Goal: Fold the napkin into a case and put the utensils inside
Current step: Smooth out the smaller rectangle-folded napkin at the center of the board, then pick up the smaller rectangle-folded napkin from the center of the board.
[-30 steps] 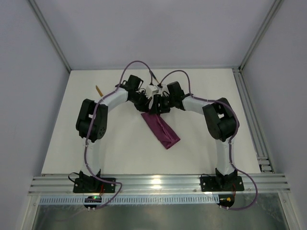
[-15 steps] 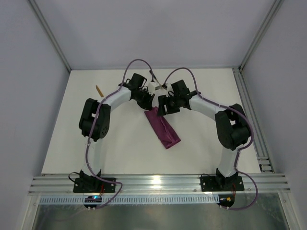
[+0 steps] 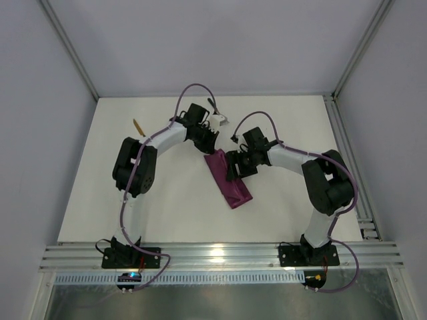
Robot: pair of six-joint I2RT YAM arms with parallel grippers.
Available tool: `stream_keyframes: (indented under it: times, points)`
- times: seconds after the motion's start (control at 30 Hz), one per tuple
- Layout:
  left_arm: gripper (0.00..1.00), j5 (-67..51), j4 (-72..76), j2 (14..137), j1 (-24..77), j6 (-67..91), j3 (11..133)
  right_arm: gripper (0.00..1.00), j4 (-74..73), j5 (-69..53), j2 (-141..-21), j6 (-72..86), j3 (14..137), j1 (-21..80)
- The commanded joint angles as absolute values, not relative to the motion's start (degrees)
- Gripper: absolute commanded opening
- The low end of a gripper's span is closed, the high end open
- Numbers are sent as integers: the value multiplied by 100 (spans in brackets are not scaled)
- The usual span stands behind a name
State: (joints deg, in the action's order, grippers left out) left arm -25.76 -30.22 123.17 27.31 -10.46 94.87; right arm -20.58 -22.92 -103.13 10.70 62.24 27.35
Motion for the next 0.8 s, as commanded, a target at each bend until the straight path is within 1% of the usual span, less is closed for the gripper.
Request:
stream_keyframes:
  times: [0.0,0.13,0.17,0.23,0.27,0.37,0.4,0.47,0.5,0.6,0.67,0.7,0.73,0.77]
  points:
    - [0,-2435,-2848,12375,2839,-879,9729,71,-1706,-2531,-10239,1247,6188,2707]
    - [0,-2382,-2856,12384,2892,-861,9721,68,-1792,-2023,-10388,1248,6187,2707]
    - [0,-2382,-2865,12392,2900,-853,9738,65,-1923,-1778,-10441,1231,6214,2707]
    - [0,-2364,-2874,12384,2900,-844,9747,60,-2030,-1697,-10476,1143,6240,2707]
    - [0,-2356,-2883,12384,2900,-835,9782,53,-2065,-1653,-10477,1125,6232,2707]
    - [0,-2347,-2953,12445,2909,-844,9861,38,-2144,-1609,-10468,1064,6231,2707]
    - [0,-2347,-2971,12471,2909,-835,9922,29,-2153,-1608,-10468,1046,6240,2707]
    - [0,-2355,-3014,12489,2927,-826,9967,22,-2188,-1617,-10494,1002,6275,2707]
    - [0,-2355,-3015,12498,2927,-826,9975,15,-2197,-1617,-10494,993,6275,2707]
    - [0,-2373,-3032,12481,2953,-835,9967,4,-2215,-1643,-10503,906,6302,2707]
    - [0,-2390,-3058,12480,2962,-844,10002,4,-2197,-1740,-10512,861,6319,2690]
    - [3,-2391,-3076,12480,2962,-861,10019,4,-2171,-1879,-10512,835,6319,2655]
    - [10,-2382,-3076,12472,2971,-887,10037,4,-2136,-1968,-10529,844,6311,2637]
    - [12,-2338,-3085,12454,2971,-896,10046,4,-2066,-2047,-10529,844,6293,2602]
